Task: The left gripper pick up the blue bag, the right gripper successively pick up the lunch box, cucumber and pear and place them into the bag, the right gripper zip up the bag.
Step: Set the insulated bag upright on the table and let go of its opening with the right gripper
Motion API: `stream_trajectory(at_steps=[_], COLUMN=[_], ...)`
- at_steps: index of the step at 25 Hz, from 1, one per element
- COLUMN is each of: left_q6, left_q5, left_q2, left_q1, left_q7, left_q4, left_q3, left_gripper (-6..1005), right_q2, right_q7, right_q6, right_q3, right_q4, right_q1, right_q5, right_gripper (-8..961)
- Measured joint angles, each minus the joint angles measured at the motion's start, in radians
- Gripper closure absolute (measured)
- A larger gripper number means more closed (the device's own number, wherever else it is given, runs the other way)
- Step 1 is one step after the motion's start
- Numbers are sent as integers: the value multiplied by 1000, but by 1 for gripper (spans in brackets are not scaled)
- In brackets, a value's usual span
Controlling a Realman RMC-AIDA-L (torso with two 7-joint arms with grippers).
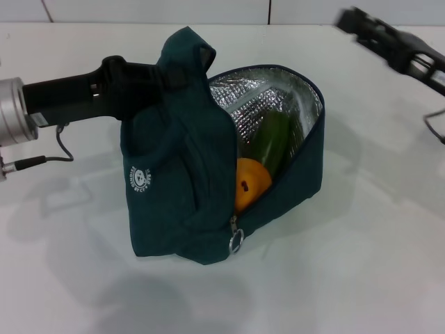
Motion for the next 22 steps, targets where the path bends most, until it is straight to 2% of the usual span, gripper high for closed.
stream_trajectory(at_steps=[5, 8, 13, 19, 22], left_q6=[2, 5, 11, 12, 12], left_q5=[3, 3, 4, 4, 4], left_q2=[0, -1, -2, -2, -2], left_q1=[-4, -5, -8, -10, -10], left_q7=[2, 2, 3, 3, 3], left_q4=[-2, 0, 2, 4, 4], left_q3=[0, 0, 0, 0, 0], left_gripper=[959, 959, 959, 959, 959], right_q2=[-16, -12, 4, 15, 17], right_q7=[251, 332, 402, 461, 473], right_q6=[1, 3, 16, 81, 105], right_q3=[21, 16, -29, -148, -197], right_q4=[152, 216, 234, 238, 237], right_q1=[4, 12, 31, 68, 83], right_q5=[-5, -6, -24, -26, -25], right_gripper=[391, 364, 318, 276, 306])
